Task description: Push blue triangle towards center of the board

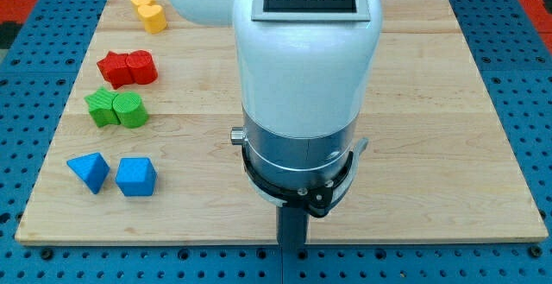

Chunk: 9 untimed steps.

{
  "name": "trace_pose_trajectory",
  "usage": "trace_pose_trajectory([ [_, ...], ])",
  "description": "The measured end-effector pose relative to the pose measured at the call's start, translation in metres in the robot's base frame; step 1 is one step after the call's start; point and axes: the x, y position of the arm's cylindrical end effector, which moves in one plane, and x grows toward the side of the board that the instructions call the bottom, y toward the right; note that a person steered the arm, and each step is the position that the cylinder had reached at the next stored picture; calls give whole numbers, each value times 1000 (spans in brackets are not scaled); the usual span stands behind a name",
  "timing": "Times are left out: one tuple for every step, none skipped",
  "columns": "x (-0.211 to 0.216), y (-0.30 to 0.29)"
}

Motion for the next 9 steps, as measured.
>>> trace_pose_trajectory([
  [0, -31],
  [0, -110],
  [-2, -223],
  [-27, -306],
  [-81, -296],
  [-86, -221],
  [-86, -162],
  [-86, -157],
  [-100, -133],
])
